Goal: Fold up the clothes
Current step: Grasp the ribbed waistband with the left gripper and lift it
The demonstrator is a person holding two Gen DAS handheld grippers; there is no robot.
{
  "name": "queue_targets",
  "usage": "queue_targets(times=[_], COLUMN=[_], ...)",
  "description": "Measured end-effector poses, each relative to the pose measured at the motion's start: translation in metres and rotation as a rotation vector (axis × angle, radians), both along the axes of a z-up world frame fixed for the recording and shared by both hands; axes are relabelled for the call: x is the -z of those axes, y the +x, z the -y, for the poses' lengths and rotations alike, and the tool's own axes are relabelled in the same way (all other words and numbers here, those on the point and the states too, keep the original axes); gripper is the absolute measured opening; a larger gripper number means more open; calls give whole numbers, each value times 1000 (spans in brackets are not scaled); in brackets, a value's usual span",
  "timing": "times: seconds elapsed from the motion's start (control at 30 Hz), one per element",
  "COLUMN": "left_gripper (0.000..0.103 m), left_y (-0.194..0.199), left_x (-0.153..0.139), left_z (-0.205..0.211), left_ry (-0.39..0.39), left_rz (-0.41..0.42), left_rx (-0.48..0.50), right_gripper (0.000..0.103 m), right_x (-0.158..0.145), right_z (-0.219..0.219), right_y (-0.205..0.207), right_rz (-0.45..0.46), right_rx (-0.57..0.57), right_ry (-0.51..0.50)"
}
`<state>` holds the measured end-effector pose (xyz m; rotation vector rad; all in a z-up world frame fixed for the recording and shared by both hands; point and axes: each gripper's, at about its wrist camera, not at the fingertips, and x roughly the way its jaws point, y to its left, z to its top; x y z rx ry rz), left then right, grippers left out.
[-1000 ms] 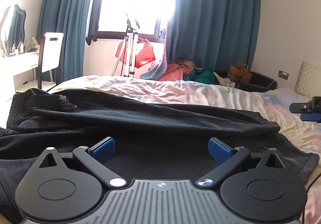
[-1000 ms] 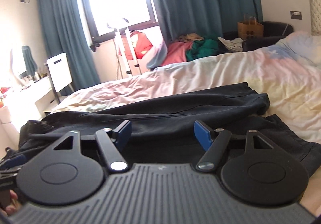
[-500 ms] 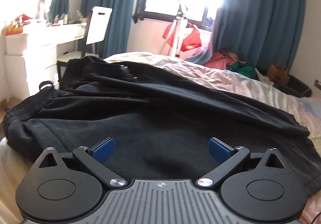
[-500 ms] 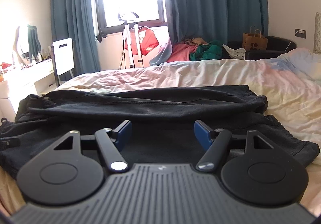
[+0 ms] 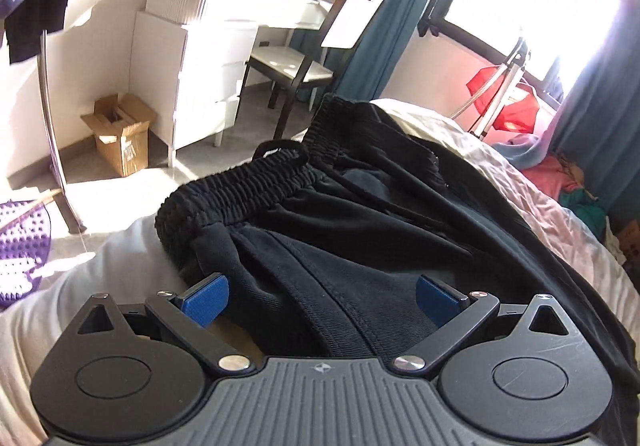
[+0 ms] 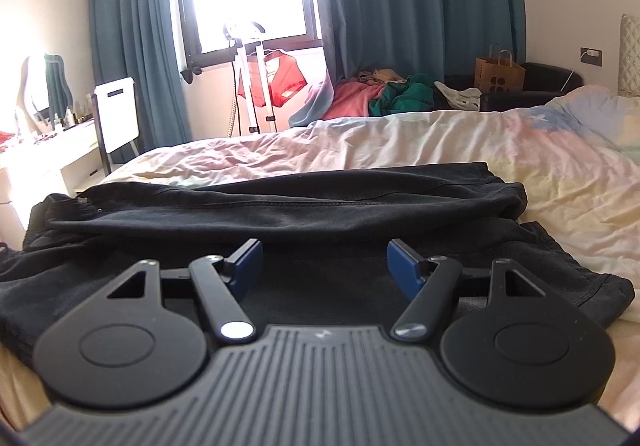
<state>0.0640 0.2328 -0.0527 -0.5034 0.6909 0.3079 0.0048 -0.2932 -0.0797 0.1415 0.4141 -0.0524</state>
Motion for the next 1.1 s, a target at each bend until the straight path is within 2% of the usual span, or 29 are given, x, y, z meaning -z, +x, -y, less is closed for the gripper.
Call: queue_targets(times=[0.17, 0.3, 0.37, 0.63, 0.7, 0.83, 0.9, 1.0, 1.07, 1.1], left_gripper=[101, 101, 101, 101, 101, 100, 94, 90, 88, 83], left_y=[19, 23, 19, -13, -16, -13, -9, -9, -6, -5], left_x=[29, 50, 54, 48, 50, 59, 69, 78, 75, 73], left_z=[-16, -29, -35, -47, -47, -43, -42, -43, -41, -39], left_ry=[-184, -359, -436, -693, -711, -687, -723, -746, -709, -689], left_rz=[-72, -73, -29, 275, 277, 140, 72, 40, 39, 45], left_rx=[-31, -49, -59, -18, -16, -35, -46, -62, -50, -41], right_gripper=[71, 71, 71, 71, 71, 71, 71, 71, 71, 71], right_x=[2, 4, 5, 8, 9, 9, 10, 10, 11, 11], right_z=[2, 5, 7, 12, 13, 14, 14, 15, 15, 15], right_y=[2, 6, 6, 6, 6, 7, 7, 7, 9, 9], right_rz=[-10, -23, -29, -45, -50, -56, -58, -60, -66, -69], right_rx=[7, 16, 24, 57, 60, 66, 68, 71, 75, 75], right_ry=[13, 36, 45, 74, 79, 81, 80, 80, 77, 77])
